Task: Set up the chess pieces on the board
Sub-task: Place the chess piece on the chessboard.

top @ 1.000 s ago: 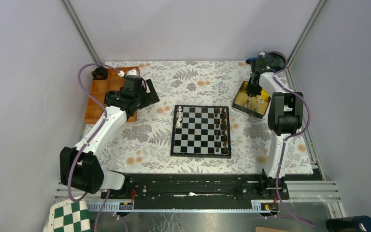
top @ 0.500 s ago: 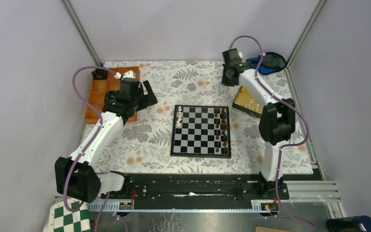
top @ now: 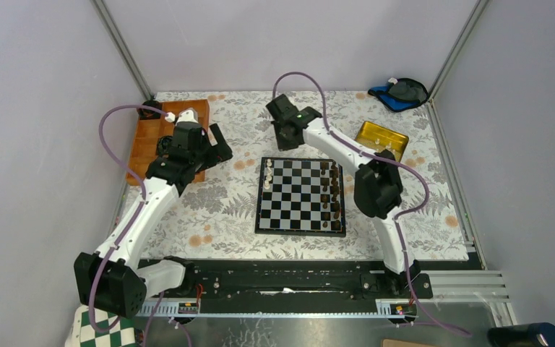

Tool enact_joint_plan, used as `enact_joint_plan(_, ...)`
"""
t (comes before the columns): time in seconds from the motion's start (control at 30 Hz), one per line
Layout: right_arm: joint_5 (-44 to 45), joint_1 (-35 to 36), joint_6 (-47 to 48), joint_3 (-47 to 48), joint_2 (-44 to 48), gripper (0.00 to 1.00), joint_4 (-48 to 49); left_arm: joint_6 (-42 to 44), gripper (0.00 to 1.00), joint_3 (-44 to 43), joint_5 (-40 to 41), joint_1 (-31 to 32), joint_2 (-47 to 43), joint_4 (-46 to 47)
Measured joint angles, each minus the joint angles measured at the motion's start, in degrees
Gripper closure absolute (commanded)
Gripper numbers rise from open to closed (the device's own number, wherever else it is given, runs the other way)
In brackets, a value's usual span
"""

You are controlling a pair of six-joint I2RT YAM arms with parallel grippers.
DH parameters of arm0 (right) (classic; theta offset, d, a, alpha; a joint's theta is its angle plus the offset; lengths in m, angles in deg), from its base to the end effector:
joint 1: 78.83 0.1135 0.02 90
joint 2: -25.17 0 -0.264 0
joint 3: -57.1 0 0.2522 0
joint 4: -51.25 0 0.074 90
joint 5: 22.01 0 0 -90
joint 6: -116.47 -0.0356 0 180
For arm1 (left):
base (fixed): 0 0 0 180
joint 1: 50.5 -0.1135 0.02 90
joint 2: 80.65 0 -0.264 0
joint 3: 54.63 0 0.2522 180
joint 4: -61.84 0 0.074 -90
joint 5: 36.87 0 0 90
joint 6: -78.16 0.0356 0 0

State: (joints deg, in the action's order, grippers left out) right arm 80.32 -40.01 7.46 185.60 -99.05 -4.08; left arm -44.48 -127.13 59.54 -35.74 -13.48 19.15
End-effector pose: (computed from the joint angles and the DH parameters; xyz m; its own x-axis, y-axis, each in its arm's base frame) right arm 0.3852 0.3002 0.2660 -0.7383 -0.1856 -0.6485 -0.2828 0.9580 0.0478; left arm 0.2482 -0.0613 0.3139 -0.5844 -0.4003 -0.7059 -0.1756 0.9116 -0.3717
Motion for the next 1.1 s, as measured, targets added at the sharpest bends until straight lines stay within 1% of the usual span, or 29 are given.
enact_joint_plan(0.13,-0.2,1.6,0.0,2.1,-4.2,1.00,-1.5,0.0,0.01,0.4,0.0,0.1,-1.4,-0.8)
enact_joint_plan(0.3,-1.3,2.0,0.0,5.1,-7.7,1.00,-3.5,0.0,0.01,0.8,0.0,0.1,-2.3,-1.9)
enact_joint_plan(1.1,-3.5,2.1,0.0,11.0,-14.5,1.00,-6.0,0.7,0.01,1.0,-0.2,0.1,-1.9,-1.9)
